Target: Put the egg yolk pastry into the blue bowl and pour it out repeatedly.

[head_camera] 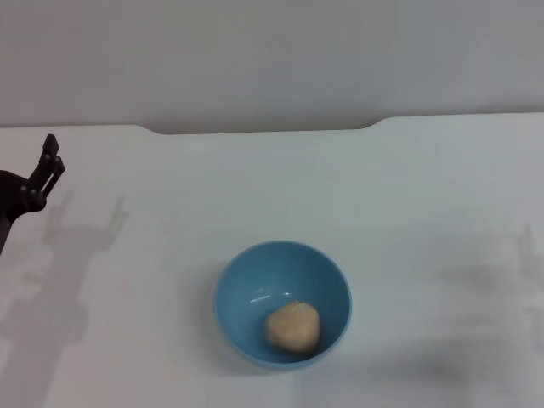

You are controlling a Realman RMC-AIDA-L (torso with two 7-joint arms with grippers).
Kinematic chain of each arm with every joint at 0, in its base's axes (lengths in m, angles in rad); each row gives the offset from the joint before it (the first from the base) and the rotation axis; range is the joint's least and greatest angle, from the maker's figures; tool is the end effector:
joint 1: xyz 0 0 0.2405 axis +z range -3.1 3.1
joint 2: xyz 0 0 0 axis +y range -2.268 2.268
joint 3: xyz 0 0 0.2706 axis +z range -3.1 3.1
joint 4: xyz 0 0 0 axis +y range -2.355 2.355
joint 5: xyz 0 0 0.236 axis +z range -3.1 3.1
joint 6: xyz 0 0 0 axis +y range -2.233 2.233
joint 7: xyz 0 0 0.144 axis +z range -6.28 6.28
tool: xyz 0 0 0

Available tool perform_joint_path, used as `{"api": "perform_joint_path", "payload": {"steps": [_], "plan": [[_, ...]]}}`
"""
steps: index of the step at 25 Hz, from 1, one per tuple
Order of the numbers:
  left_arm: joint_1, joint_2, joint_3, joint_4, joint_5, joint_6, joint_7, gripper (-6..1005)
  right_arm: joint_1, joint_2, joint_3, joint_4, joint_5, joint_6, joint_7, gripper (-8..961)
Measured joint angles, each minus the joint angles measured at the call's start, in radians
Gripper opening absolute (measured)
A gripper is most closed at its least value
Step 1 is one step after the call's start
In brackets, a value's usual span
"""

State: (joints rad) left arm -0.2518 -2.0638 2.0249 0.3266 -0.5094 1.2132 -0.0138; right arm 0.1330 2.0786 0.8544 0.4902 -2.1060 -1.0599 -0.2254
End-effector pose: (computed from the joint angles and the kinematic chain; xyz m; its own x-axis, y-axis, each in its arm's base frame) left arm -0.3635 0.3121 -0.0246 0.7759 -0.1331 0.6166 0.6047 -0.1215 -0.7871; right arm 0.3886 0.2763 -0.0519 0.7386 -0.0849 -0.6688 -0.6594 0.1154 -0.7429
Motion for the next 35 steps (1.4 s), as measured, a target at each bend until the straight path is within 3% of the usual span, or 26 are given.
{"api": "perform_joint_path", "payload": {"steps": [35], "plan": [[0.001,-0.003,0.007,0.007,0.008,0.0,0.001,861,0.011,0.001,-0.003,0.001,0.0,0.005,0.002,483]]}}
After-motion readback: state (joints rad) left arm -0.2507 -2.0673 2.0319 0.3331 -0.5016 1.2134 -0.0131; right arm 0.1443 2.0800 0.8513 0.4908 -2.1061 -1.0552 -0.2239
